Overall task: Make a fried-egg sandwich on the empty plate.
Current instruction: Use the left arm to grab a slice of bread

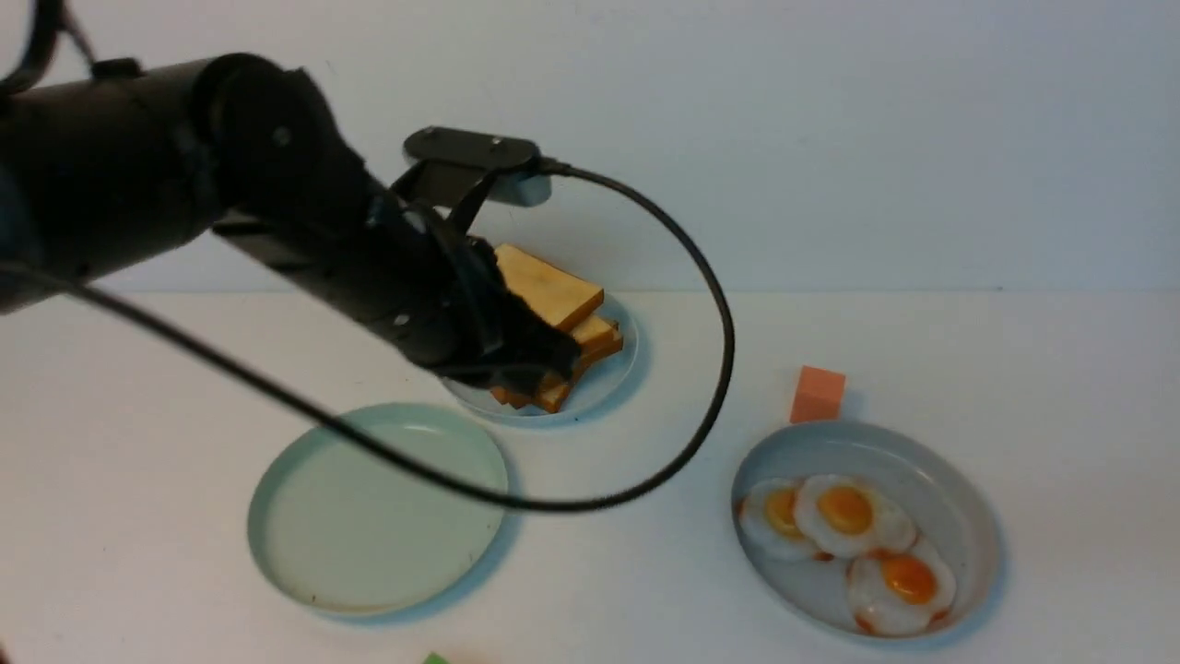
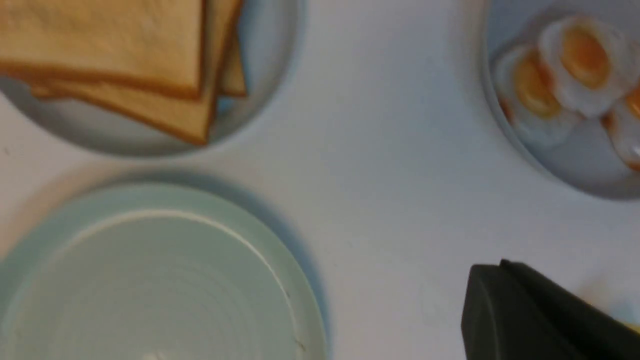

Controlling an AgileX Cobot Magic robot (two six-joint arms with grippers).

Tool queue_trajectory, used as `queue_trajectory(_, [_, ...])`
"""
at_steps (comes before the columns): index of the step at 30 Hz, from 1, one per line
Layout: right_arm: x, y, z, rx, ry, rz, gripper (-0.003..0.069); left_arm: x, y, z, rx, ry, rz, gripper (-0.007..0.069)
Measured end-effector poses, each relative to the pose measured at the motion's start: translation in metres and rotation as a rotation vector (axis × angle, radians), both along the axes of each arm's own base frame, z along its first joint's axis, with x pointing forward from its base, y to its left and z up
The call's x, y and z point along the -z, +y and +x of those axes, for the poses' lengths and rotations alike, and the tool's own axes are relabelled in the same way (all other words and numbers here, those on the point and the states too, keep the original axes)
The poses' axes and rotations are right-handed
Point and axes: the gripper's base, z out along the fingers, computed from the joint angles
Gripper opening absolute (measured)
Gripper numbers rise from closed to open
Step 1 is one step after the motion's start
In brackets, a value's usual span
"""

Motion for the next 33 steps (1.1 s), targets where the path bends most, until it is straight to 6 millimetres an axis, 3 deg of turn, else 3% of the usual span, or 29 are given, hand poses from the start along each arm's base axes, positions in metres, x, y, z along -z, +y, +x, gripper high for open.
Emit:
queue_trajectory(2, [-0.014, 0.006, 0.004, -0.062, -0.035, 0.001, 0.0003, 0.003, -0.005, 0.026, -0.008, -0.026, 0.019, 0.0003])
queue_trajectory(3, [-0.015, 0.007, 0.004, -0.062, -0.036, 0.001, 0.0003, 0.004, -0.005, 0.029, -0.009, -0.028, 0.021, 0.0006])
queue_trajectory(4, [-0.021, 0.011, 0.005, -0.102, -0.056, 0.014, 0.0003, 0.015, -0.007, 0.05, -0.019, -0.031, 0.043, 0.0053])
queue_trajectory(7, [-0.025, 0.015, 0.004, -0.139, -0.073, 0.023, 0.0005, 0.03, -0.005, 0.078, -0.033, -0.048, 0.083, 0.016])
queue_trajectory(8, [-0.025, 0.016, 0.003, -0.15, -0.073, 0.024, 0.0005, 0.041, -0.005, 0.089, -0.036, -0.051, 0.106, 0.0227])
queue_trajectory(9, [-0.025, 0.016, 0.003, -0.151, -0.073, 0.024, 0.0005, 0.039, -0.005, 0.089, -0.036, -0.057, 0.108, 0.0227])
queue_trajectory(10, [-0.025, 0.016, 0.003, -0.153, -0.073, 0.023, 0.0005, 0.051, -0.006, 0.1, -0.034, -0.074, 0.134, 0.031])
queue_trajectory(14, [-0.026, 0.016, 0.004, -0.146, -0.086, 0.022, 0.0005, 0.071, -0.01, 0.117, -0.039, -0.13, 0.149, 0.0426])
queue_trajectory(17, [-0.027, 0.016, 0.005, -0.137, -0.103, 0.027, 0.0005, 0.088, -0.012, 0.125, -0.037, -0.15, 0.166, 0.0451])
queue_trajectory(22, [-0.027, 0.016, 0.006, -0.13, -0.115, 0.031, 0.0006, 0.096, -0.013, 0.129, -0.051, -0.152, 0.175, 0.0405])
queue_trajectory(30, [-0.028, 0.016, 0.007, -0.126, -0.123, 0.035, 0.0011, 0.094, -0.015, 0.127, -0.059, -0.148, 0.167, 0.0051])
queue_trajectory(33, [-0.028, 0.016, 0.007, -0.126, -0.123, 0.035, 0.0013, 0.08, -0.014, 0.123, -0.059, -0.164, 0.16, 0.0006])
